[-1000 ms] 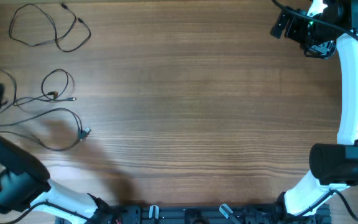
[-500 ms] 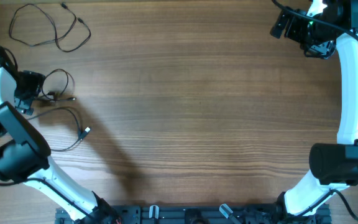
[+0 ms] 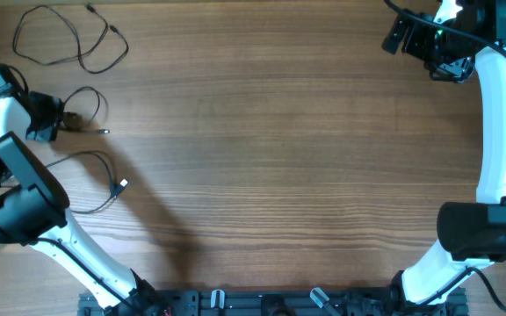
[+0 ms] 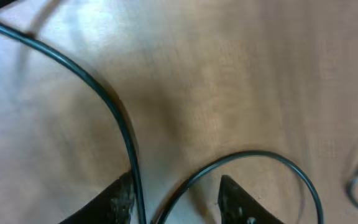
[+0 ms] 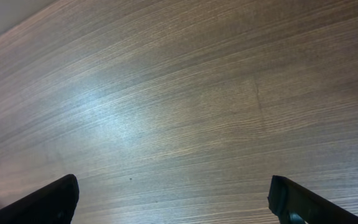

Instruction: Untangle cables

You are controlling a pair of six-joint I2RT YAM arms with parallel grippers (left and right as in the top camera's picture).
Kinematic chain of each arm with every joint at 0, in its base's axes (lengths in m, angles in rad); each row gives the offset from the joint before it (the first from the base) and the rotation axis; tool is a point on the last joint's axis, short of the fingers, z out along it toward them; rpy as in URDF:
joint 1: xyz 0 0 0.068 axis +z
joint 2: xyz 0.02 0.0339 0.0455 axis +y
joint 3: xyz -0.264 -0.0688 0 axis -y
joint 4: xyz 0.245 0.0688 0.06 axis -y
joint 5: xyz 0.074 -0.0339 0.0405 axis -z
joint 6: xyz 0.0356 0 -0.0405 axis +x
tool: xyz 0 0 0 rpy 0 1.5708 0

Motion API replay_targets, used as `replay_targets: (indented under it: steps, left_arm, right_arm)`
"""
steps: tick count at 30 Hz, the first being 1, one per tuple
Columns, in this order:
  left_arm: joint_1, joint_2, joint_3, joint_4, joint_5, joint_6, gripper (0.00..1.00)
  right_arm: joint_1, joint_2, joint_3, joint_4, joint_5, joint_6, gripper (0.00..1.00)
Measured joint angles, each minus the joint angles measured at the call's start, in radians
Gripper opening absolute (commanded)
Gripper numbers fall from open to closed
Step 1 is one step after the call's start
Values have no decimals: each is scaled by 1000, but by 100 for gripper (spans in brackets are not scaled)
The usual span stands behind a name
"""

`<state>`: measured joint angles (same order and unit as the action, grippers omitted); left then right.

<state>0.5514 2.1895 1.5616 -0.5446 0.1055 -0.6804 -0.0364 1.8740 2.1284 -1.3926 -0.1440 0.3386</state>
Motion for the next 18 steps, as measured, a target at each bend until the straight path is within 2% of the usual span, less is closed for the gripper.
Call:
replay_targets:
  steps: [5,6,8,10,13,15,17,18]
  left_arm:
    - [-27,13,0,64,87,64,44]
    - [-41,13,0,67,104,100,53]
    - [-66,13,0,55,106,130,62]
    - [-79,14,48,-37,106,153,64]
    - [-69,21,163,-200,103,160,72]
    - [-61,16,234,-256,102,164,77]
    - [-59,-44,271,-336,102,150,100]
    - [-61,-79,276,-372,106,141,100]
  right_arm:
    - [0,0,0,0,0,0,100]
    - [0,0,0,0,0,0,100]
    - [0,0,0,0,0,0,100]
    - [0,0,0,0,0,0,100]
    - [0,0,0,0,0,0,100]
    - [0,0,0,1,0,0,100]
    - [0,0,0,1,0,0,100]
    - [0,0,0,2,0,0,100]
